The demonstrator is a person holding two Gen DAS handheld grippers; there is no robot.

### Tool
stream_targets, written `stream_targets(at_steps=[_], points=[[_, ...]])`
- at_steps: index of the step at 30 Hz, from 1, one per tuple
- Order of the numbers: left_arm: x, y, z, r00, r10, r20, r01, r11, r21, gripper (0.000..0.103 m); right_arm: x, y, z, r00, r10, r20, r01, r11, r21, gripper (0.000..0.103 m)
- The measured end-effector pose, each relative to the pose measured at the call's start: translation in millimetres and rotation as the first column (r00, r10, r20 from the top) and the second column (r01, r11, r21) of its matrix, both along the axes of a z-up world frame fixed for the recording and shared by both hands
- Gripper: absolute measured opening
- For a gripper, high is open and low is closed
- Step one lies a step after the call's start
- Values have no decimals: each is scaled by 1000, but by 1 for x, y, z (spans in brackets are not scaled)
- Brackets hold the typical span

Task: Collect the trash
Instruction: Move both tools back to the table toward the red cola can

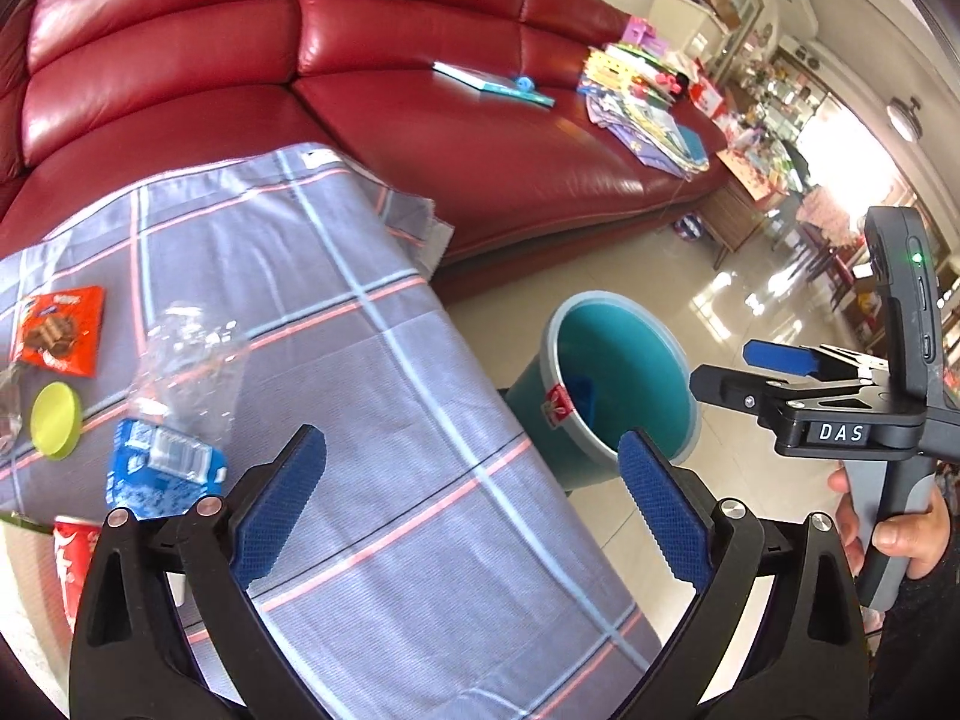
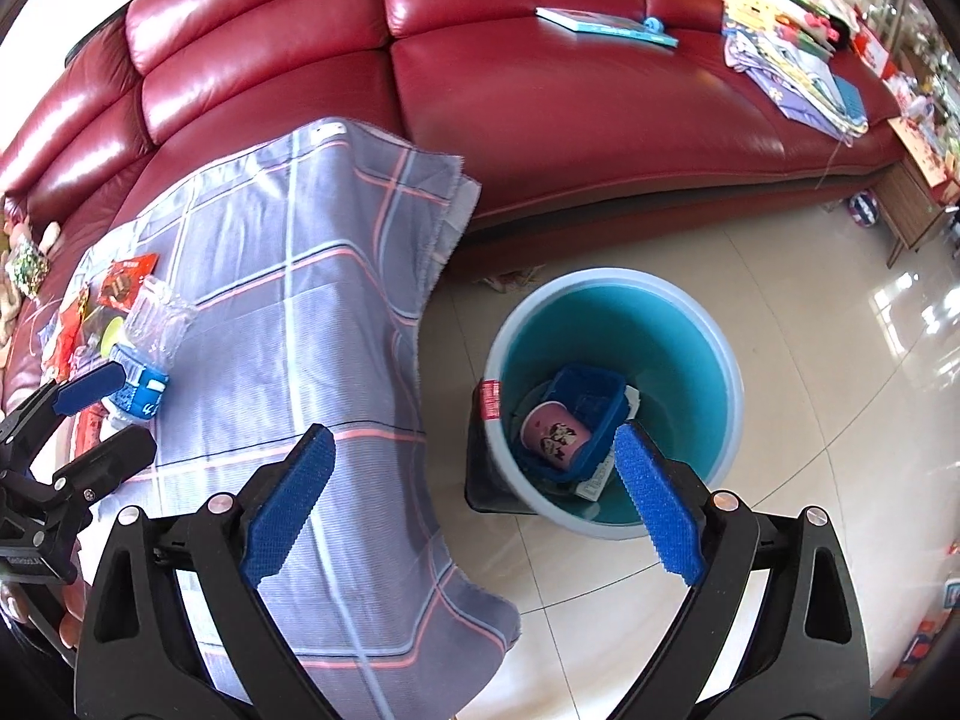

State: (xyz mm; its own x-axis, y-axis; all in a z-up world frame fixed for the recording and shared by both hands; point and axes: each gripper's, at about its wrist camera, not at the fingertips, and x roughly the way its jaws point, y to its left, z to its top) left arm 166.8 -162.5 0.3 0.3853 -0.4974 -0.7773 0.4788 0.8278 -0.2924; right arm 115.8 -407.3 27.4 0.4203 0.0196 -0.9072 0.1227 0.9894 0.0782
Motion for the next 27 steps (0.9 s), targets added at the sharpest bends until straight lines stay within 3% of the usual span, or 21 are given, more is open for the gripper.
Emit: stream_targets(at_steps=[11,21,27], points=[[-8,87,-4,991,132,5,-133,991,33,98,6,70,-6,994,107,-25,-107,994,-7,90],[-22,154,-19,977,210,23,-211,968,134,98,13,122,-19,980,192,-47,-192,981,2,90],[-22,167,-32,979,206,-4,-203,966,162,84,17,140,-28,974,216,-62,-215,976,20,90]])
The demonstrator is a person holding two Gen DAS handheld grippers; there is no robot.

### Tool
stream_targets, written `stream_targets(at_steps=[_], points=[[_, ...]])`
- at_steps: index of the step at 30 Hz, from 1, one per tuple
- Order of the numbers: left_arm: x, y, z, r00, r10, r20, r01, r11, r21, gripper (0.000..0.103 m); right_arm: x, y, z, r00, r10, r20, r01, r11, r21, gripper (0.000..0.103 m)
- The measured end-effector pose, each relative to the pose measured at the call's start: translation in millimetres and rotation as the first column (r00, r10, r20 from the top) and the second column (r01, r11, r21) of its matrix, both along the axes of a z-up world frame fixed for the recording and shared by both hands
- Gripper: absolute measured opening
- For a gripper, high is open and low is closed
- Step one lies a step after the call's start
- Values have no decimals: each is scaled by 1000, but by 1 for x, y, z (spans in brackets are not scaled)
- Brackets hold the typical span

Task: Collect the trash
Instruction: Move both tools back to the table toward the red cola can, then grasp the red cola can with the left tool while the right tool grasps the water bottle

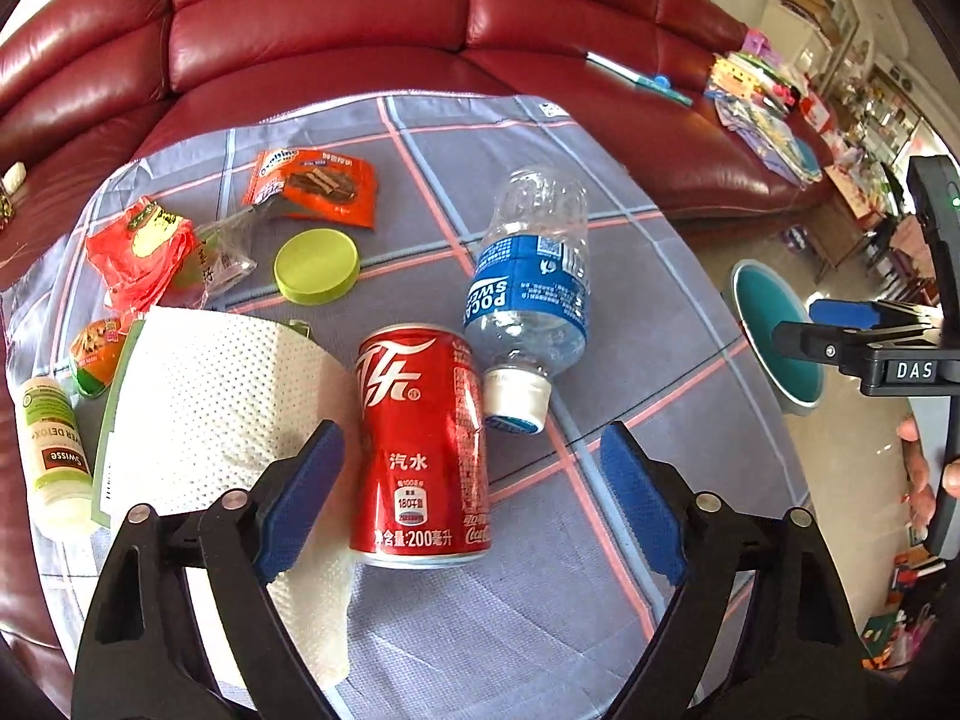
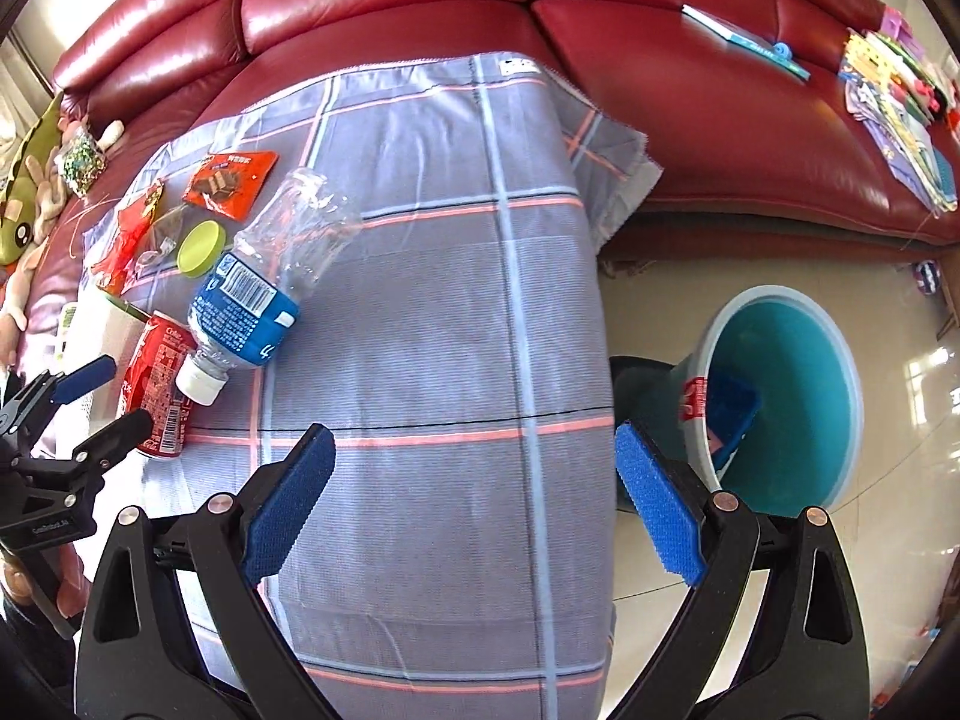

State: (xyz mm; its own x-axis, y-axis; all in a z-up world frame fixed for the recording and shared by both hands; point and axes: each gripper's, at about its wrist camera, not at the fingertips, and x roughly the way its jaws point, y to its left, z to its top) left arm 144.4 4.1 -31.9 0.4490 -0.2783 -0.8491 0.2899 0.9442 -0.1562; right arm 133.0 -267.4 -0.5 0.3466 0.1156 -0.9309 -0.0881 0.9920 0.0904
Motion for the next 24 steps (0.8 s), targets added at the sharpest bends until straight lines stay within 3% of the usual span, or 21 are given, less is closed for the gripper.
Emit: stream_targets(at_steps=[2,8,12,22,24], points=[[1,2,-5,1000,1,-21,-1,1000,2,78,1,5,-3,1000,8,-6,-7,1000,2,90],[-3,-2,-10,1000,-16,-21,17,999,39,76,5,12,-10,1000,16,-21,-16,1000,9,90],[-3,-5,-21,998,-28,-51,32,997,69,58,7,17,-13,999,21,-27,-21,1000,11,90],[-2,-16,-26,999,-31,-35,35,991,126,58,12,18,-19,999,15,-36,-15,1000,17,90],[-4,-16,-25,999,-36,-26,39,993,115,54,13,19,-19,999,17,-37,-17,1000,15,90]])
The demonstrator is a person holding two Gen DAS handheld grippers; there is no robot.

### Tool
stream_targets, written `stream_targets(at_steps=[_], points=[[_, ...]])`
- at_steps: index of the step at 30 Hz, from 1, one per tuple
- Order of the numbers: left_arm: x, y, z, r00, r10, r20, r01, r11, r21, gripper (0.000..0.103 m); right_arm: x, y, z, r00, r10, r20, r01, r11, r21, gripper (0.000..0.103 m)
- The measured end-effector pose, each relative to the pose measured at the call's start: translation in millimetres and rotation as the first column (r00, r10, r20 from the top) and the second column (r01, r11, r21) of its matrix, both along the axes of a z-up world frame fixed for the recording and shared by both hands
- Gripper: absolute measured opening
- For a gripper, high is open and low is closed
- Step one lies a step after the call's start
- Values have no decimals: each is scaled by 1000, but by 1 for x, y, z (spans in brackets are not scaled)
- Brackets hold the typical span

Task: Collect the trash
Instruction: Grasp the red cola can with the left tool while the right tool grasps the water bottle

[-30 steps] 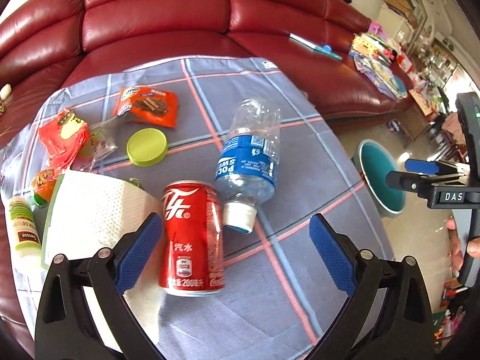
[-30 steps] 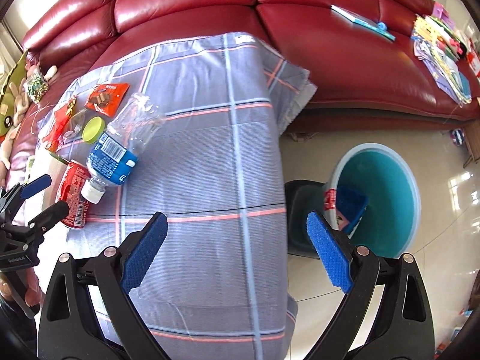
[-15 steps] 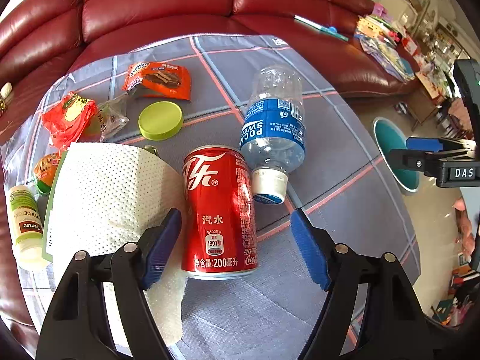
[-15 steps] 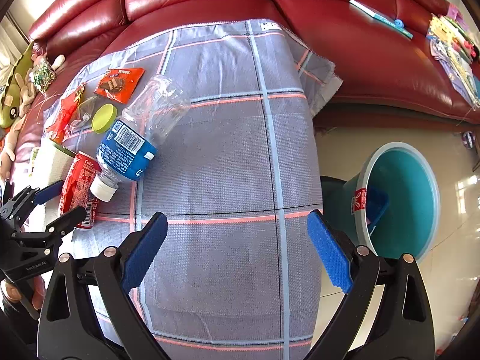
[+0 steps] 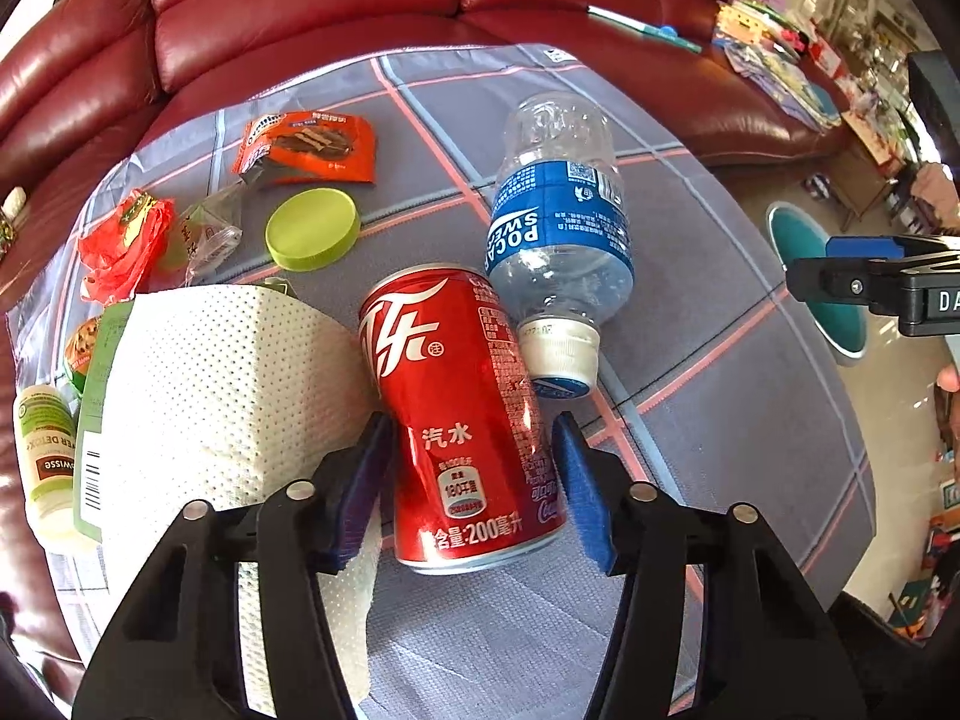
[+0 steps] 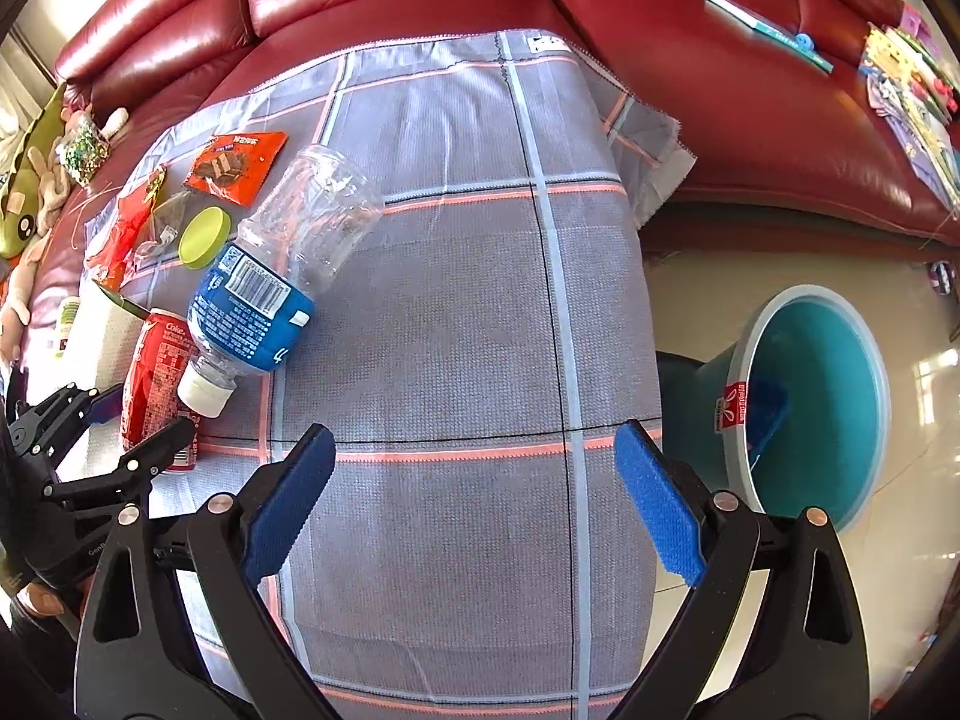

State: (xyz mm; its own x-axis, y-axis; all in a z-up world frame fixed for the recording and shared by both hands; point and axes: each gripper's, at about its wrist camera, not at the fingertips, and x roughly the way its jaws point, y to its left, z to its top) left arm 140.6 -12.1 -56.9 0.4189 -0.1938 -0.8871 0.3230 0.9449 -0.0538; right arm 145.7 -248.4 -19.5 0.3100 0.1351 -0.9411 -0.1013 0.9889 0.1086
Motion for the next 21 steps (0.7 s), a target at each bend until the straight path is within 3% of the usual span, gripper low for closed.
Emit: stream_targets(at_steps=[5,21], points=[[-4,0,0,1000,0,14,0,1000,6,53,1,2,-2,1000,1,-6,-1,1000,-1,90],[-4,32,59,994,63,91,-46,983,-177,53,4,26,4,1000,25,-10,-25,999,22,90]])
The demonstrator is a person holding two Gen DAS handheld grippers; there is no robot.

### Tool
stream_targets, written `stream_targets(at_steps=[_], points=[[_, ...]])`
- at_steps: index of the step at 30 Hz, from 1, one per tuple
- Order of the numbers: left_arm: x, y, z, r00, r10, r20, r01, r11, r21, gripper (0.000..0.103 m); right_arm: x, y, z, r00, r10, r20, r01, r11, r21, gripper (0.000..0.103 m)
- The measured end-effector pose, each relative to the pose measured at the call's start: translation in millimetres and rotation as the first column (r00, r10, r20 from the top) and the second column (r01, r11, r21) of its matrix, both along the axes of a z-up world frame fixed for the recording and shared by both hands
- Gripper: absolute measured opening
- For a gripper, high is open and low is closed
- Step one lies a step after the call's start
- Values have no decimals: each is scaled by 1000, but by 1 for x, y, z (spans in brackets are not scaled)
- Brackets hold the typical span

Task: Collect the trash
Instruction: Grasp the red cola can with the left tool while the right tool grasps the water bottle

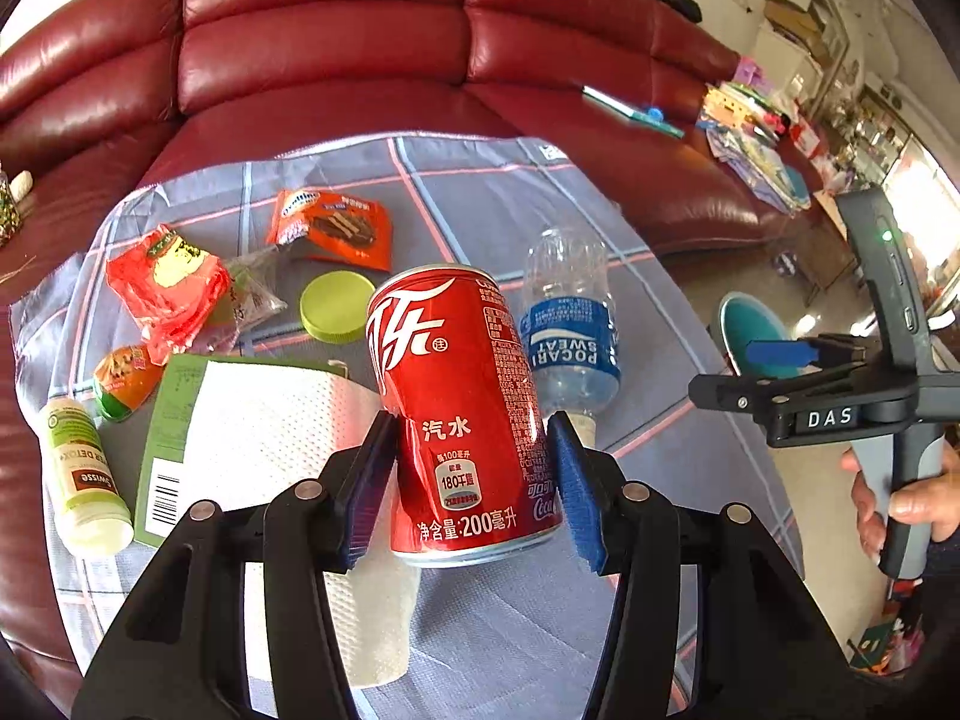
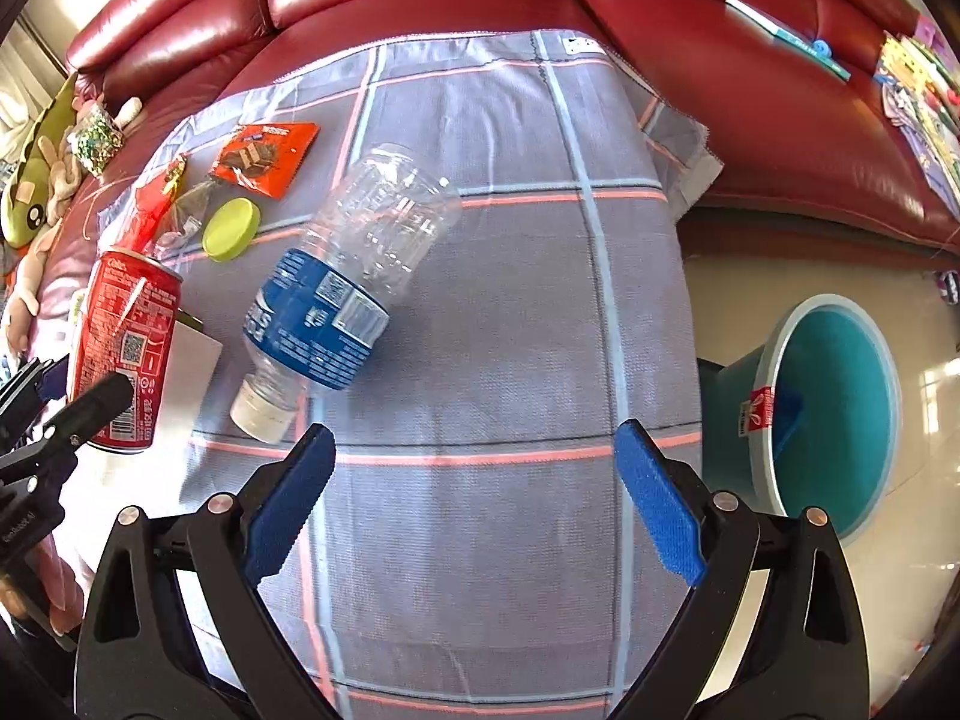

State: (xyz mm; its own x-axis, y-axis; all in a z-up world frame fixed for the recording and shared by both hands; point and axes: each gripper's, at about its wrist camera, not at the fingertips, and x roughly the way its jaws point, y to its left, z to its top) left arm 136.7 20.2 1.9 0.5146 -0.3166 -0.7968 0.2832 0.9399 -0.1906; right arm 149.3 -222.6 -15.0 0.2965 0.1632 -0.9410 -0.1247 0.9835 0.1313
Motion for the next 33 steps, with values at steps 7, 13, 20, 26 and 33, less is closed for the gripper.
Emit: stream_targets(at_steps=[7,13,20,26,33], points=[[19,24,12,998,49,28,-48,999,-21,53,28,38,7,999,37,18,-37,999,28,90],[36,39,14,997,68,30,-67,997,-37,53,64,67,-3,999,51,-9,-51,998,28,90],[52,45,9,998,63,13,-62,997,-48,53,89,81,-32,995,49,-82,-48,999,17,90],[56,38,8,999,46,13,-45,998,-33,53,85,83,-41,994,85,-72,-83,996,37,70],[51,22,11,999,25,21,-25,999,-22,53,67,70,-19,995,102,-7,-101,993,54,70]])
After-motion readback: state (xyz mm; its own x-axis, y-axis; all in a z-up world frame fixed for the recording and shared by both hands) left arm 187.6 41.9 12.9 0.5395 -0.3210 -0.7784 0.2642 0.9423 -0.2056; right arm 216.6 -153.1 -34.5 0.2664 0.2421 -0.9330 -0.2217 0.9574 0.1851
